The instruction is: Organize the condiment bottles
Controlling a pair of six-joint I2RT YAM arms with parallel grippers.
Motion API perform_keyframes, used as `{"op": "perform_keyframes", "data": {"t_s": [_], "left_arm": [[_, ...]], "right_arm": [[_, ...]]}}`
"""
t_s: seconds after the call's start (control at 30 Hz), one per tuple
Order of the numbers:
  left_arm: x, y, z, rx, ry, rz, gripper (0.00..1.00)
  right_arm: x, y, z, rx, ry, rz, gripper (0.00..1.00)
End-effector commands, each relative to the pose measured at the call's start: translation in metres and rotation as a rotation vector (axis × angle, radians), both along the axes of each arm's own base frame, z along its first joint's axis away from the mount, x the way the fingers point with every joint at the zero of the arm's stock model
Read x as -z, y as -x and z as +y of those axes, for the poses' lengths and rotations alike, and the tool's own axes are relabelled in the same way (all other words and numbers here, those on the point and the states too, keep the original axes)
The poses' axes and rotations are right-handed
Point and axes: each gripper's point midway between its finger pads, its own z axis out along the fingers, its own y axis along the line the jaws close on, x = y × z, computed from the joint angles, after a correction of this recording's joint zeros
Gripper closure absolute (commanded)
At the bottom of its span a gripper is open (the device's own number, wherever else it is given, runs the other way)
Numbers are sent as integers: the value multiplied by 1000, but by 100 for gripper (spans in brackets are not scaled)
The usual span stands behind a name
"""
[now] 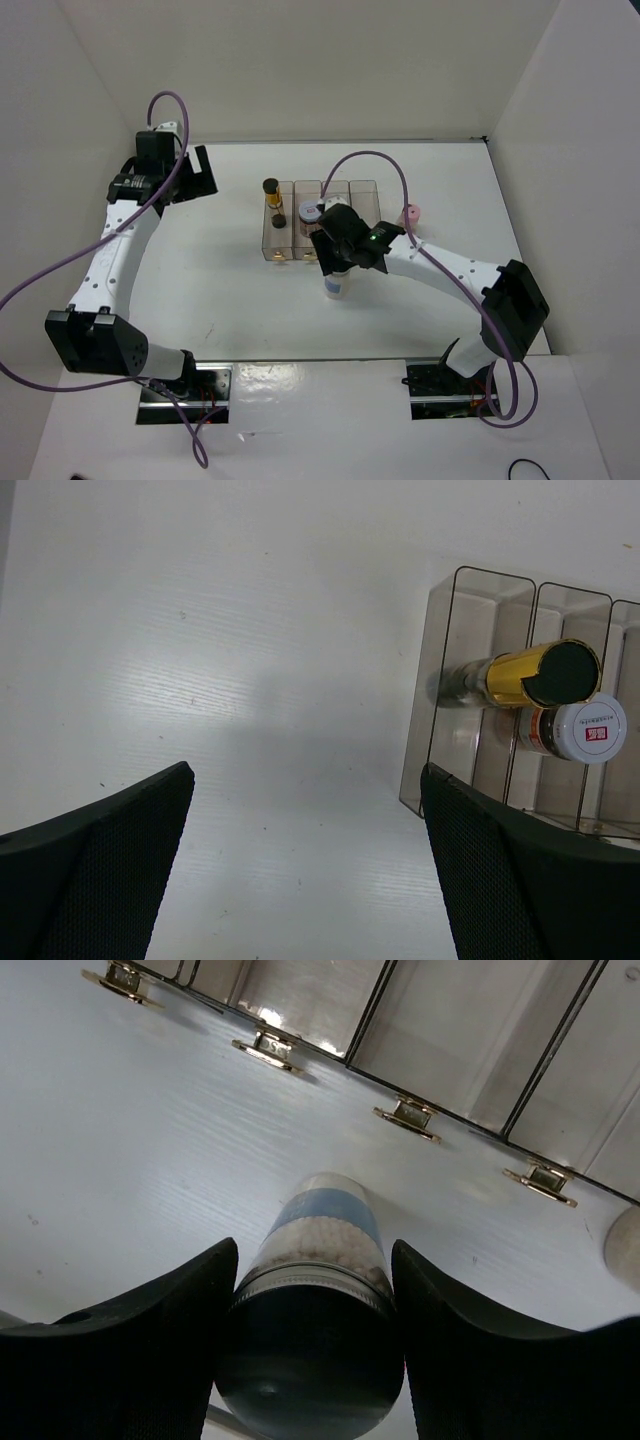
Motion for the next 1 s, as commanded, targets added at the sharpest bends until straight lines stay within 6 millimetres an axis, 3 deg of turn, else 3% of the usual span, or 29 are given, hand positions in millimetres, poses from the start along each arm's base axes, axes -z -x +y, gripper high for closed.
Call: {"op": "perform_keyframes", "data": {"t_s": [0.0,0.17,0.3,0.33,0.4,0.53,0.7,0.87,0.97], "left_arm": [[-11,-4,-2,3,20,-54,0],[-7,-3,-1,9,13,-44,0],[-5,-3,-1,9,13,-44,0],[-5,-3,-1,9,13,-44,0],[-1,-5,-1,9,13,-35,0],[-1,-5,-1,9,13,-35,0],[-1,-5,-1,9,13,-35,0],[-1,-5,2,0,13,-35,0],[2,-6,1,7,18,-26,0]], "right_arm": [[1,8,-1,-8,24,15,57],[-18,9,3,19,11,1,71],[-60,10,9,16,-65,-52,72],[-82,8,11,16,-103,-83,73],[-105,7,12,9,-140,-120,73],[-152,-8,13,16,-203,-196,77],[-179,-52,-11,115,-181,-301,77],[-189,-108,-46,240,-164,-343,80],[-196,-129,-52,246,-172,-377,81]]}}
